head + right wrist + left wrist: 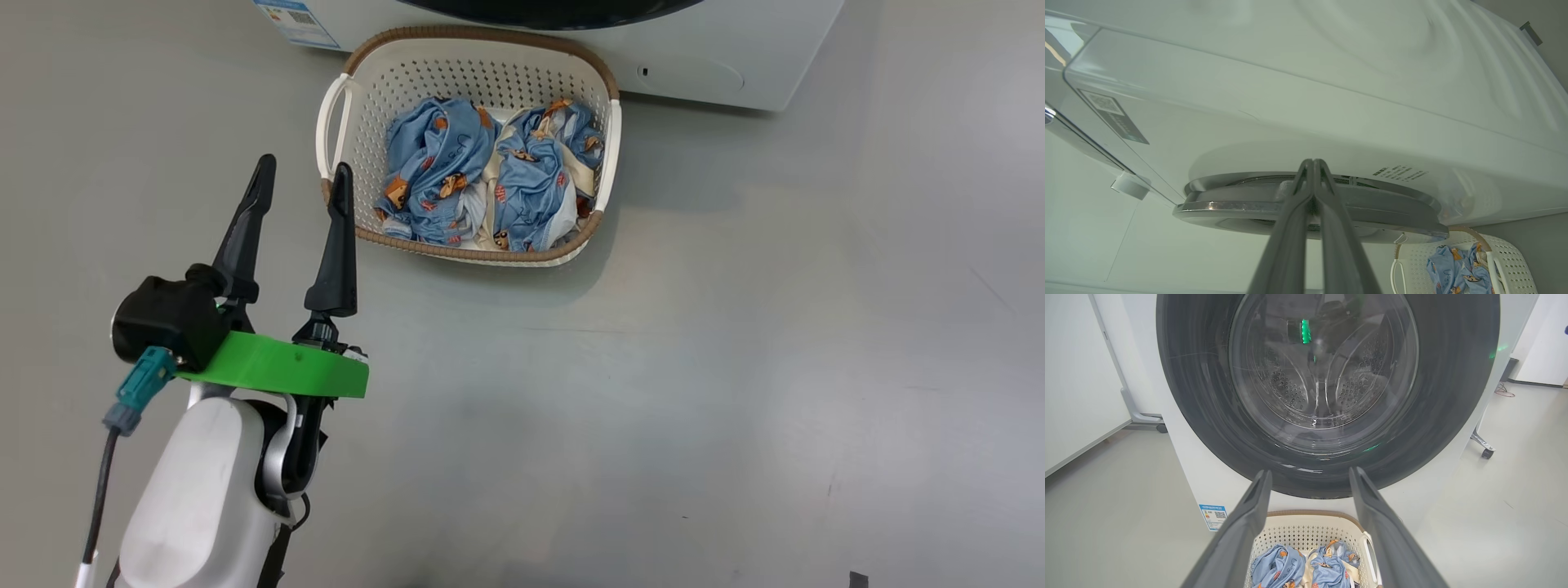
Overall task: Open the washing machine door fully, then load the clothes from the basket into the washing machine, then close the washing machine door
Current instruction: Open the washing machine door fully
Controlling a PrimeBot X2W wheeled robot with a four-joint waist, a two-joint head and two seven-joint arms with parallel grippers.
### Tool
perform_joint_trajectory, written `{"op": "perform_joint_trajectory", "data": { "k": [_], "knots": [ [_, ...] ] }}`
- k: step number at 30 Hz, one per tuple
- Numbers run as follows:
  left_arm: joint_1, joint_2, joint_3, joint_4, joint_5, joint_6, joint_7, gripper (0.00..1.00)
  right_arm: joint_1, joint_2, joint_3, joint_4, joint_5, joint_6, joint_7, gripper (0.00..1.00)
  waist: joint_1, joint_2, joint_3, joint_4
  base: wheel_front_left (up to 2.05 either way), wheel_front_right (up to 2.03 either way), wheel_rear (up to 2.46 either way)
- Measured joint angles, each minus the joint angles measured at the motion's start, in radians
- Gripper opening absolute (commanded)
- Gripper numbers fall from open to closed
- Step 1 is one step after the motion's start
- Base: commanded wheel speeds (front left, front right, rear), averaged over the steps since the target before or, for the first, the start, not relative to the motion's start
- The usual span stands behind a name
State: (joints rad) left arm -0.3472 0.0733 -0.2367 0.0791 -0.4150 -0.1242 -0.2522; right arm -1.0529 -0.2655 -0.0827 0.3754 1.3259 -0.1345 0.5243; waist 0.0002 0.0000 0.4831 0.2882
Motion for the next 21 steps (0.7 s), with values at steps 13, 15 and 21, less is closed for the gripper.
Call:
{"op": "perform_joint_trajectory", "data": {
  "k": [13,15,21],
  "knots": [
    [-0.055,-0.024,-0.023,0.005,-0.001,0.0,0.0,1.0,-0.094,0.026,0.067,0.048,-0.036,0.0,0.085,0.0,-0.0001,0.0,0.08,0.063,0.0,0.0,0.0],
    [-0.055,-0.025,-0.023,0.007,-0.001,0.0,0.0,1.0,-0.098,0.034,0.067,0.058,-0.04,0.0,0.086,0.0,-0.0001,0.0,0.086,0.07,0.0,0.0,0.0],
    [-0.058,-0.027,-0.023,0.01,-0.008,0.0,0.0,1.0,-0.127,0.038,0.065,0.076,-0.052,0.0,0.086,0.0,-0.0001,0.0,0.092,0.08,0.0,0.0,0.0]
  ]
}}
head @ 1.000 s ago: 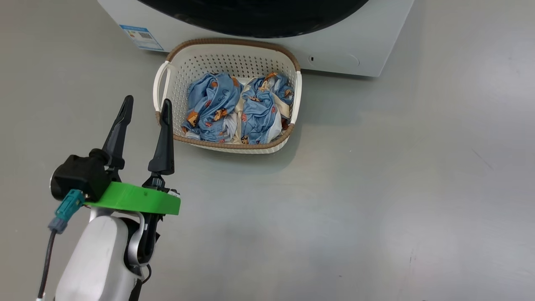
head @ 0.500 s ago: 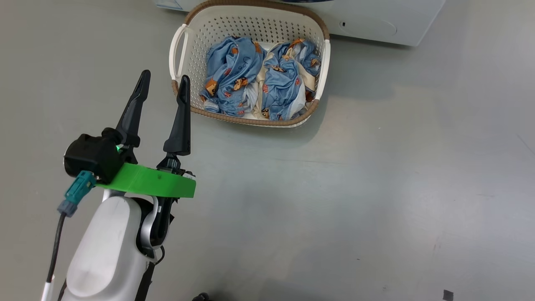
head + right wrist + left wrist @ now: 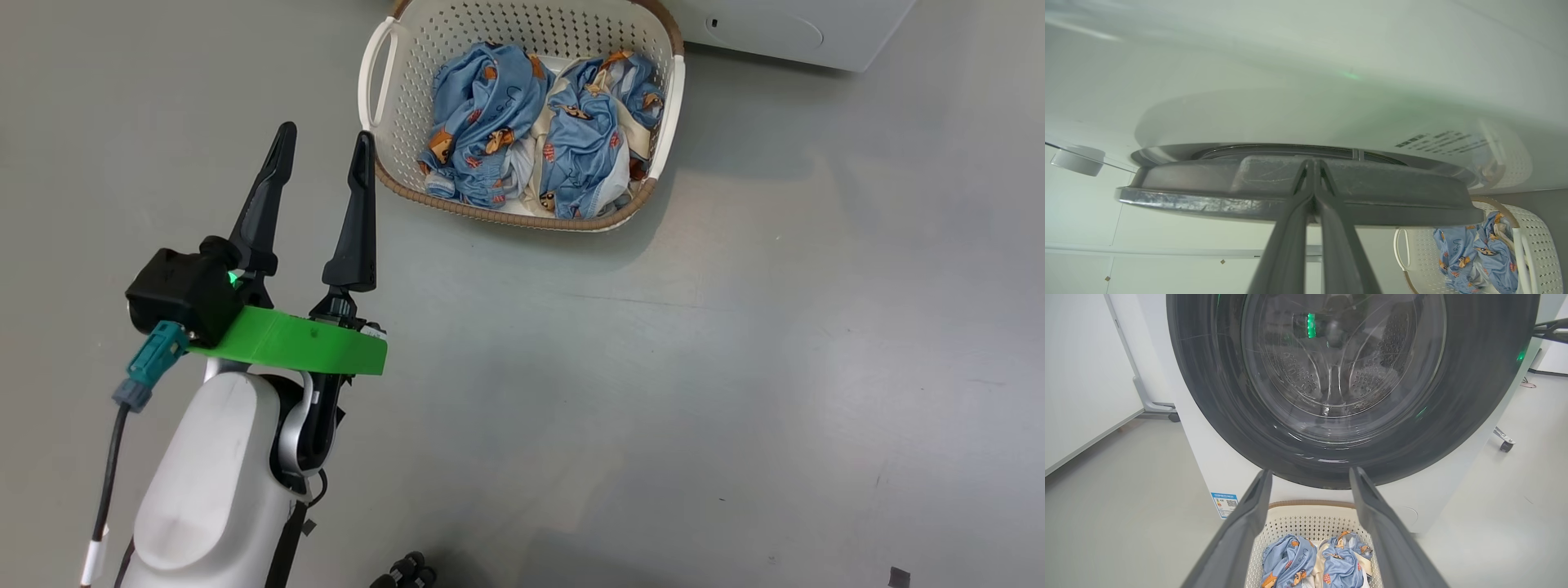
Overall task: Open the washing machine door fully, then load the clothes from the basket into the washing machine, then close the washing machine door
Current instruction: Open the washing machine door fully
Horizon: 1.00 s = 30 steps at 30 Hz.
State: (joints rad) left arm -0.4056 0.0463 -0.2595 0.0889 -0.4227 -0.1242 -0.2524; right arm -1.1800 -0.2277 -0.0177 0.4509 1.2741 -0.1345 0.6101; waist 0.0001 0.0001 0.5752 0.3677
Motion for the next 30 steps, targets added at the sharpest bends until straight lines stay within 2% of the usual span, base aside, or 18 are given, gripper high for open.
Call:
{"op": "perform_joint_trajectory", "data": {
  "k": [9,30],
  "knots": [
    [-0.006,-0.007,-0.005,0.0,-0.002,0.0,0.0,1.0,-0.069,0.001,-0.003,0.035,-0.045,0.0,0.0,0.0,-0.0001,0.0,0.025,0.016,0.0,0.0,0.0],
    [-0.029,-0.022,-0.016,0.006,-0.011,0.0,0.0,1.0,-0.119,0.014,0.001,0.106,-0.081,0.0,0.015,0.0,0.0,0.0,0.045,0.045,0.0,0.0,0.0]
  ]
}}
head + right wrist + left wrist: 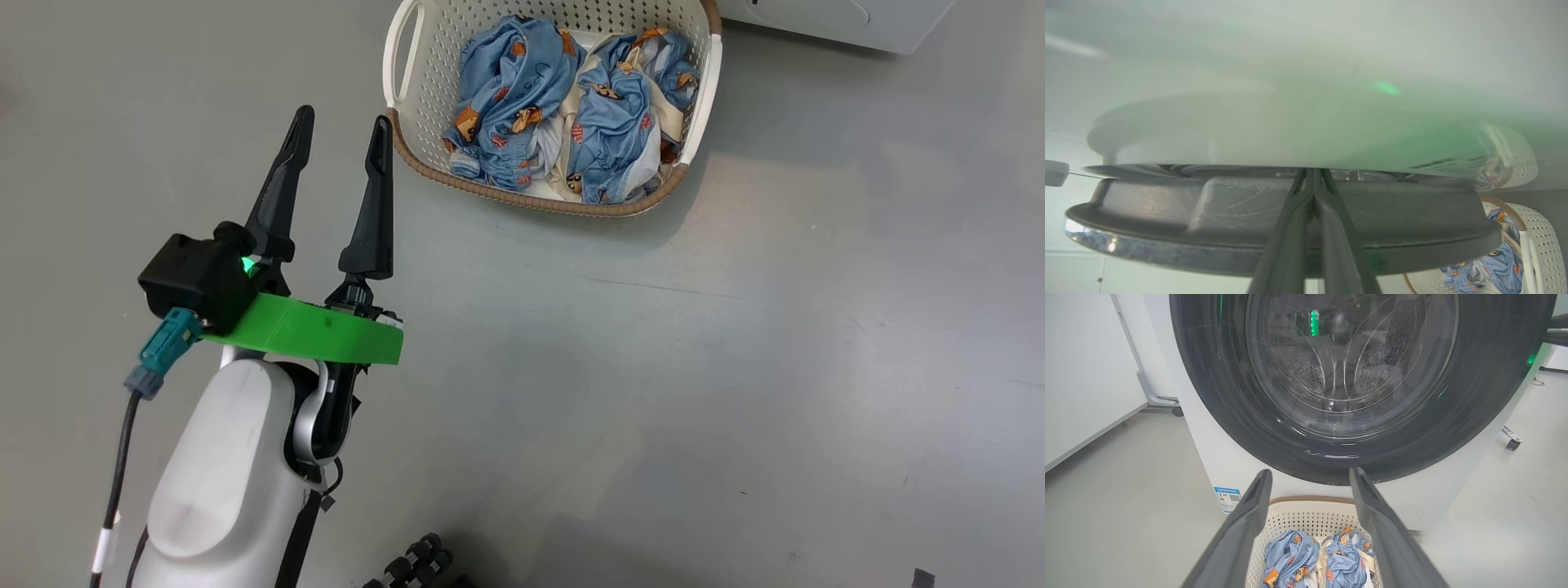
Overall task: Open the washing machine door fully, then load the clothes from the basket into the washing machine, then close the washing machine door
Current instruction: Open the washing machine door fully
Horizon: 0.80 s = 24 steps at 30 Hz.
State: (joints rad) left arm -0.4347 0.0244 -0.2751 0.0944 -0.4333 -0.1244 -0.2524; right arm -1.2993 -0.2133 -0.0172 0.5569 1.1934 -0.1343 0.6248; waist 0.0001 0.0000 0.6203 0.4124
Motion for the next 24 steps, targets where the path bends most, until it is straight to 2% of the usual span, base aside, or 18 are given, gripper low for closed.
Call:
{"op": "perform_joint_trajectory", "data": {
  "k": [10,24],
  "knots": [
    [0.0,-0.001,-0.006,0.004,-0.002,0.0,0.0,1.0,-0.005,-0.001,-0.009,0.035,0.0,0.0,0.026,0.0,0.0,0.0,-0.009,0.011,0.0,0.0,0.0],
    [0.0,-0.002,-0.004,0.01,-0.001,0.0,0.0,1.0,-0.003,-0.005,-0.001,0.047,0.033,0.0,0.167,0.0,-0.0001,0.0,-0.026,0.003,0.0,0.0,0.0]
  ]
}}
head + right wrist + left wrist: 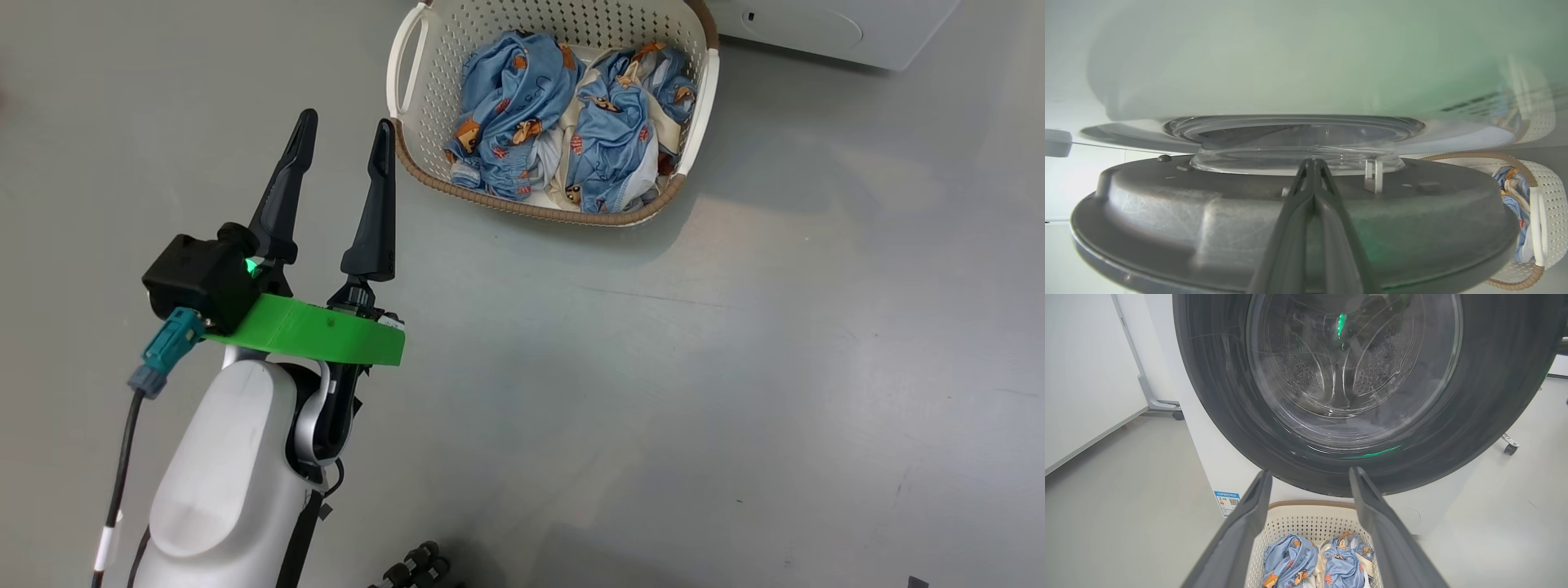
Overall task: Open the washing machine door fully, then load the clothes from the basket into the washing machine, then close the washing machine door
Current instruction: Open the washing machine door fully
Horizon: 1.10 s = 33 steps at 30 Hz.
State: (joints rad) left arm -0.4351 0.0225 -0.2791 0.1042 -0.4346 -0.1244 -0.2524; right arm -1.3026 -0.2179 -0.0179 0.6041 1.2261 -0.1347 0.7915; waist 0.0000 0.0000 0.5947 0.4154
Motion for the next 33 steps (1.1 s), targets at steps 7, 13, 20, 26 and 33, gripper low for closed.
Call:
{"op": "perform_joint_trajectory", "data": {
  "k": [7,13,20,26,33],
  "knots": [
    [0.0,0.0,0.006,0.0,0.0,0.0,0.0,1.0,0.012,0.004,0.003,-0.006,0.042,0.0,0.091,0.0,0.0,0.0,-0.009,-0.009,0.0,0.0,0.0],
    [0.001,0.0,0.01,0.0,0.003,0.0,0.0,1.0,0.057,0.024,0.015,-0.005,0.086,0.0,0.198,0.0,0.0,0.0,-0.021,-0.016,0.0,0.0,0.0],
    [0.005,0.0,0.016,-0.001,0.003,0.0,0.0,1.0,0.101,0.035,0.028,-0.006,0.126,0.0,0.312,0.0,0.0,0.0,-0.038,-0.025,0.0,0.0,0.0],
    [0.007,0.0,0.023,-0.001,0.003,0.0,0.0,1.0,0.144,0.038,0.042,-0.026,0.137,0.0,0.38,0.0,0.0,0.0,-0.053,-0.032,0.0,0.0,0.0],
    [0.02,0.0,0.023,-0.005,0.003,0.0,0.0,1.0,0.182,0.054,0.05,-0.072,0.14,0.0,0.406,0.0,0.0,0.0,-0.066,-0.037,0.0,0.0,0.0]
  ]
}}
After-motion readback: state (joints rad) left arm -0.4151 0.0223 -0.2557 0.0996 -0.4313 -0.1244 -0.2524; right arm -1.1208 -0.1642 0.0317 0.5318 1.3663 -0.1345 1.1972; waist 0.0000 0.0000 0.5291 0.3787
